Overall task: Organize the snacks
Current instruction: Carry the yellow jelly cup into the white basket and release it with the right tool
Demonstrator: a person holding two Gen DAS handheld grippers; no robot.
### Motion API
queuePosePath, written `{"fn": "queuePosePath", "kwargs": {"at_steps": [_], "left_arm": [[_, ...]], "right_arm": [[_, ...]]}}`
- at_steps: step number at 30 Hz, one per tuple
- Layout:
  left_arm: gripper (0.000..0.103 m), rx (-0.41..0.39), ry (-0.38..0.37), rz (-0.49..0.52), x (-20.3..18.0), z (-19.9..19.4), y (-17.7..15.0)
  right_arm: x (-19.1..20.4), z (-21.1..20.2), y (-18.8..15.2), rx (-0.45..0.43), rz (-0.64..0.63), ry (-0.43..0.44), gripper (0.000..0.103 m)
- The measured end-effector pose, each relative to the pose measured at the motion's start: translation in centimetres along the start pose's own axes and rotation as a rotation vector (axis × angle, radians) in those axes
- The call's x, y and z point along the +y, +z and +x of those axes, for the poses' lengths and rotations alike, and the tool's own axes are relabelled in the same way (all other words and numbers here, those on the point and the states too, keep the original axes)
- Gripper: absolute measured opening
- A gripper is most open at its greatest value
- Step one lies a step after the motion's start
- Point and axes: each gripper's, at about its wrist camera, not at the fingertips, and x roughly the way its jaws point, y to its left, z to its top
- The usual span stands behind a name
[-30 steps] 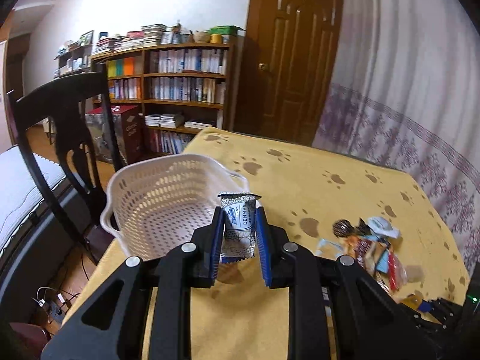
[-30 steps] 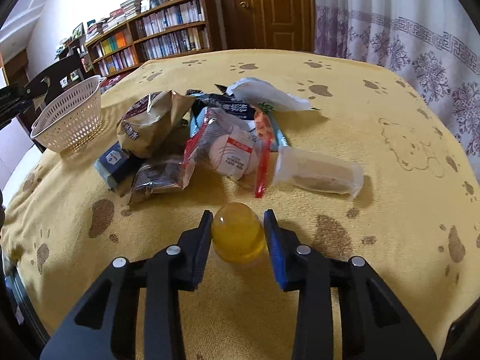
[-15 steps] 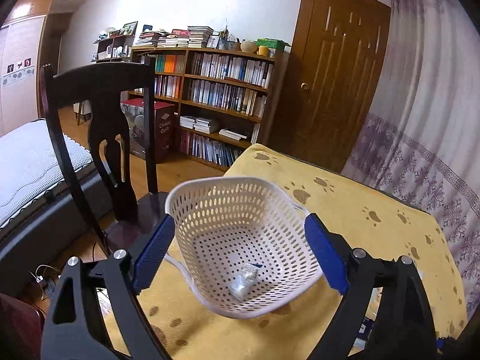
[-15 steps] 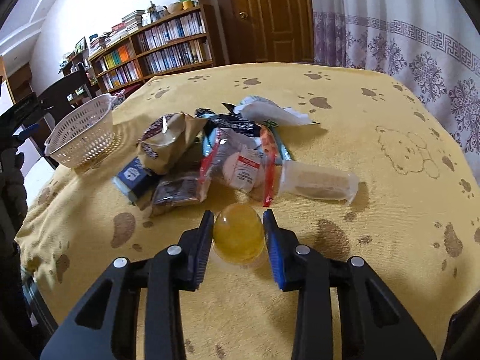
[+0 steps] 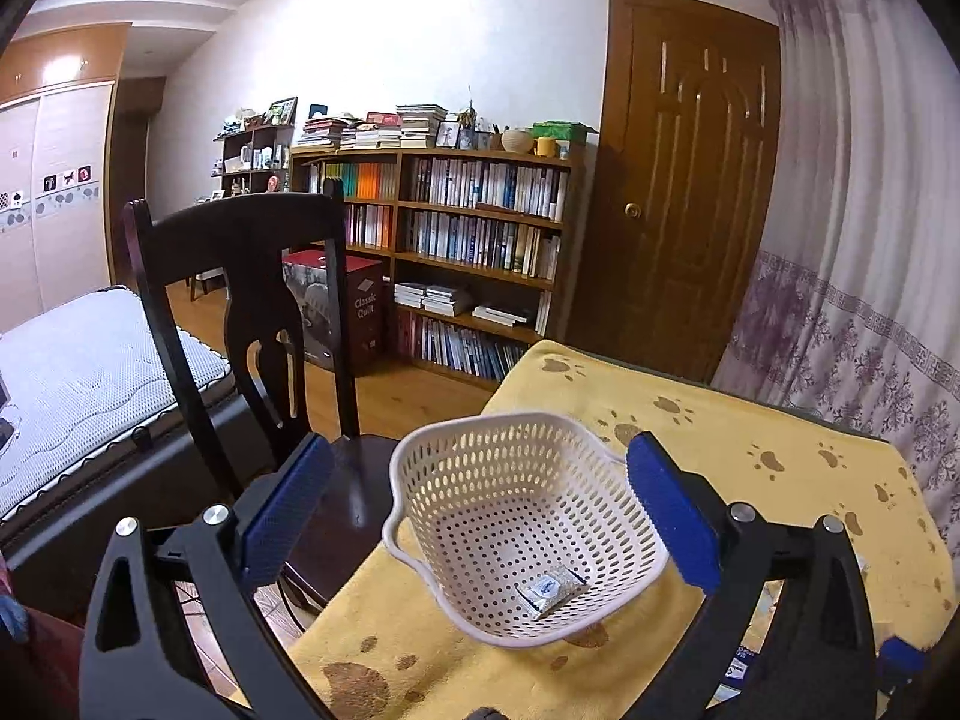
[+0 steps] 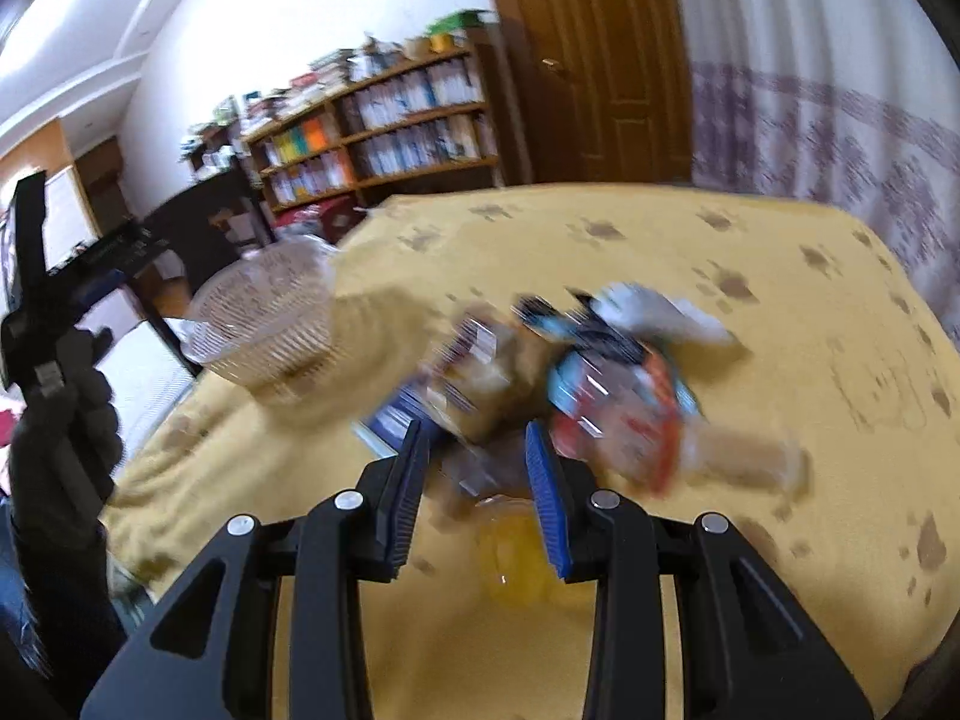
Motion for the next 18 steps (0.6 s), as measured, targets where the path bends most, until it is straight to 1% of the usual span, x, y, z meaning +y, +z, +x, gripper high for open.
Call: {"fn": "queuePosePath", "kwargs": {"at_steps": [4,7,9,10,12,13,15,18], "left_arm": [[0.1,-0.01,-0.001,-0.027,1.3,-0.8,0.8],[0.1,-0.027,0.017,-0.046,2.4,-1.4,1.3],[0.1,-0.035,0.029,-0.049,2.6,-1.6,1.3],[0.1,-0.039,0.038,-0.048,2.6,-1.7,1.2],[0.1,-0.045,0.05,-0.046,2.4,-1.9,1.1],[0.1,-0.048,0.058,-0.044,2.2,-1.9,0.9],[0.1,-0.063,0.07,-0.033,1.7,-2.2,0.6],[0.1,-0.069,0.065,0.0,0.8,-2.8,0.4]], "right_arm": [[3.8,0.7,2.5,-0.031,-0.081,0.043,0.034],[4.4,0.2,3.2,-0.057,-0.086,0.048,0.035],[3.7,0.0,3.0,-0.06,-0.077,0.021,0.037],[3.1,0.0,2.7,-0.05,-0.061,0.009,0.043],[1.1,0.4,1.6,-0.015,-0.012,-0.003,0.051],[0.4,0.5,1.0,0.004,0.006,-0.006,0.053],[-1.1,1.0,-0.6,0.049,0.032,-0.02,0.054],[-2.3,1.8,-2.5,0.101,0.067,-0.025,0.055]]}}
